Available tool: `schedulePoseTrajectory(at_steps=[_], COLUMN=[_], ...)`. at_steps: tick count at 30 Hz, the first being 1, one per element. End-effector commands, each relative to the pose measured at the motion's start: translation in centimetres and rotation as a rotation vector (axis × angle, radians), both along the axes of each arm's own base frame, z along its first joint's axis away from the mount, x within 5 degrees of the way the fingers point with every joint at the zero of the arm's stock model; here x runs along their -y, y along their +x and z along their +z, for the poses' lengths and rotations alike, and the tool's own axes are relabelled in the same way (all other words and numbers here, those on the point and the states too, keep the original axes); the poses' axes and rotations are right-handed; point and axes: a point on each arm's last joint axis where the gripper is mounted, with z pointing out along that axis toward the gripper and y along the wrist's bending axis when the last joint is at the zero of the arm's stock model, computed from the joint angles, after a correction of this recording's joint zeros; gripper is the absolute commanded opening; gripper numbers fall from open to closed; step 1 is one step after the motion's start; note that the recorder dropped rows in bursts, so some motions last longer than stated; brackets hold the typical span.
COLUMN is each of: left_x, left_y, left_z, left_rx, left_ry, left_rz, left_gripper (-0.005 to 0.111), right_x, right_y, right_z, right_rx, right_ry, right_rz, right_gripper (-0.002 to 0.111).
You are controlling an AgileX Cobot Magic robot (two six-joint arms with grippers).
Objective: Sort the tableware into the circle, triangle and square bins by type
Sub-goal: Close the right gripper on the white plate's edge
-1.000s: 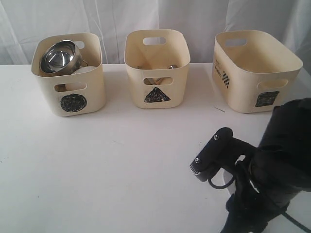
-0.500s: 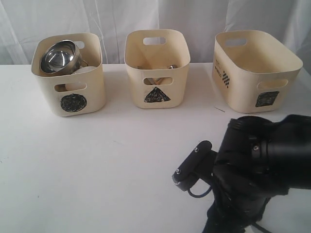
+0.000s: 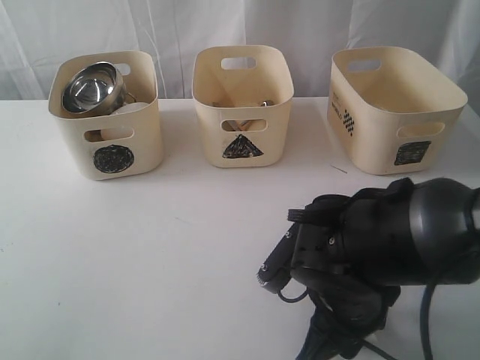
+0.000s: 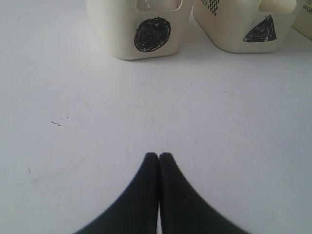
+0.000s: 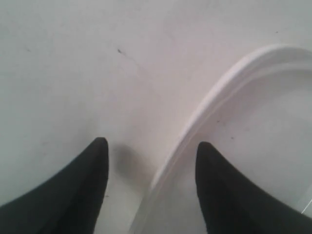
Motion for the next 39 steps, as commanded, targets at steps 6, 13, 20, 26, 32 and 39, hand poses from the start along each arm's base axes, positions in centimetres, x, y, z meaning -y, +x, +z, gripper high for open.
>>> schedulePoseTrajectory(at_steps=[6, 13, 20, 26, 32, 39], left_x=[0.0, 0.0, 0.0, 0.0, 0.0, 0.0], left_y=[0.0, 0.0, 0.0, 0.0, 0.0, 0.0], left_z=[-0.1, -0.1, -0.1, -0.1, -0.1, -0.1], left_rx=[0.001, 0.001, 0.001, 0.001, 0.001, 0.001], left_ry=[-0.006, -0.006, -0.006, -0.006, -0.006, -0.006], left_rz=[0.003, 0.003, 0.003, 0.003, 0.003, 0.003], left_gripper=[0.0, 0.0, 0.0, 0.0, 0.0, 0.0], right_x=[-0.1, 0.0, 0.2, 0.7, 0.9, 0.7], right_y=[0.8, 1.1, 1.2, 1.3, 1.3, 1.3], right_z=[-0.6, -0.5, -0.4, -0.6, -1.6, -2.4], right_rx=[0.056, 0.089, 0.113, 0.096, 0.066, 0.048], right_ry=[-0.039, -0.051, -0.073, -0.109, -0.141, -0.141], right_rz=[0.002, 0.004, -0.02, -0.039, -0.048, -0.052], right_gripper=[0.051, 0.051, 0.051, 0.051, 0.051, 0.049])
